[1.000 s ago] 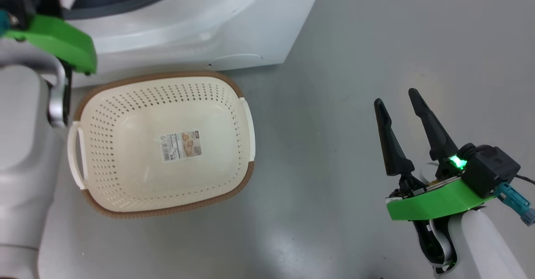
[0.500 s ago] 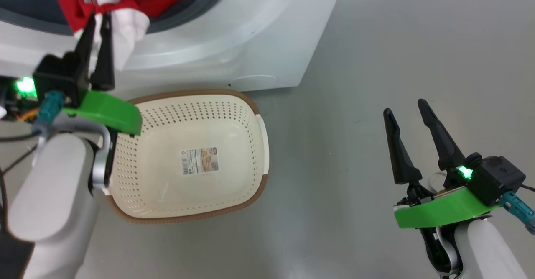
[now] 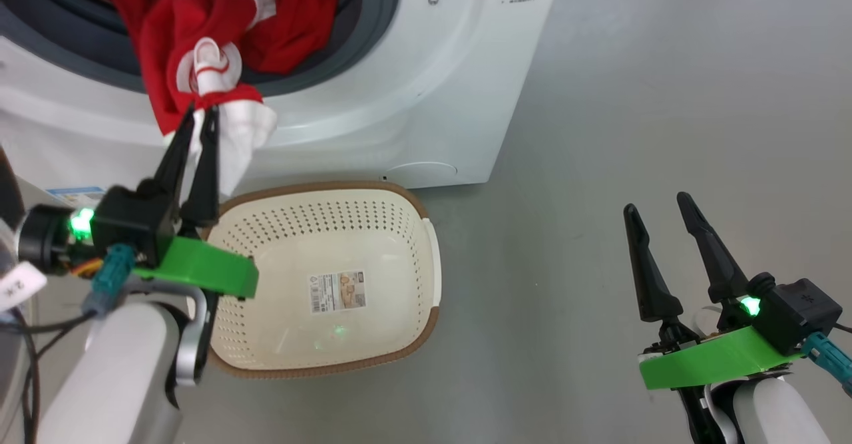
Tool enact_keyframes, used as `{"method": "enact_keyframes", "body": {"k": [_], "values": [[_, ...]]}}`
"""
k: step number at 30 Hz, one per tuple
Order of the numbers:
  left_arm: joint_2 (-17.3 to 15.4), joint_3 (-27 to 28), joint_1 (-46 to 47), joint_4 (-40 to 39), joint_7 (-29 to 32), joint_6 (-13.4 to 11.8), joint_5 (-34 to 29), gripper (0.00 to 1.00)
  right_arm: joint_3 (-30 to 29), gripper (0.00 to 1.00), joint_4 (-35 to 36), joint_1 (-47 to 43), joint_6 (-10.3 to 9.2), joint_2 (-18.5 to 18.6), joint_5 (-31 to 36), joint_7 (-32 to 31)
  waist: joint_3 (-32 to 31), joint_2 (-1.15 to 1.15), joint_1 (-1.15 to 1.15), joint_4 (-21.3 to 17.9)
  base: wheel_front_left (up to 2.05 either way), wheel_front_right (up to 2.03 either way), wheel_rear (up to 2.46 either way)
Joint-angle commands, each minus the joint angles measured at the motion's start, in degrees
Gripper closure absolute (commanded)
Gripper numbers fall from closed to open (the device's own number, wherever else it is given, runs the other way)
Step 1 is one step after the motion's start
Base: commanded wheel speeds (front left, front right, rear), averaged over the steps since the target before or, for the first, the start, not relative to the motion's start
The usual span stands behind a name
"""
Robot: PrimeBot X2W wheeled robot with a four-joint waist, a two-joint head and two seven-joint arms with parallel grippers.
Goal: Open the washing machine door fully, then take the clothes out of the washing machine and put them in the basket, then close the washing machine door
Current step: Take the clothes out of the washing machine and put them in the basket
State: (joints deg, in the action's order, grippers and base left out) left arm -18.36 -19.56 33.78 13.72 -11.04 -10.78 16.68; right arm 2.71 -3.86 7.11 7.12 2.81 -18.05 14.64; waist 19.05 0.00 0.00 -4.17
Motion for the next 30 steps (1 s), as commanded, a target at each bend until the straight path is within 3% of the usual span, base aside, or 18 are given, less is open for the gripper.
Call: {"method": "enact_keyframes", "body": {"k": [1,22,30], "values": [[-2.3,1.7,-1.1,-3.4,0.3,-0.8,0.4,1.0,1.1,0.0,1.6,-0.4,0.36,0.1,0.3,0.4,-0.9,0.0,0.0,0.5,0.0,0.0,0.0],[-2.4,-1.8,-9.7,-26.6,8.7,-5.6,-0.9,1.0,0.5,0.0,1.8,-1.4,0.36,0.1,0.7,0.4,-3.7,0.0,0.0,1.9,0.0,0.0,0.0],[-1.2,-3.9,-12.1,-27.3,11.1,-5.6,0.7,1.0,0.6,0.0,2.3,-1.1,0.36,0.1,0.9,0.4,-2.3,0.0,0.0,1.8,0.0,0.0,0.0]]}}
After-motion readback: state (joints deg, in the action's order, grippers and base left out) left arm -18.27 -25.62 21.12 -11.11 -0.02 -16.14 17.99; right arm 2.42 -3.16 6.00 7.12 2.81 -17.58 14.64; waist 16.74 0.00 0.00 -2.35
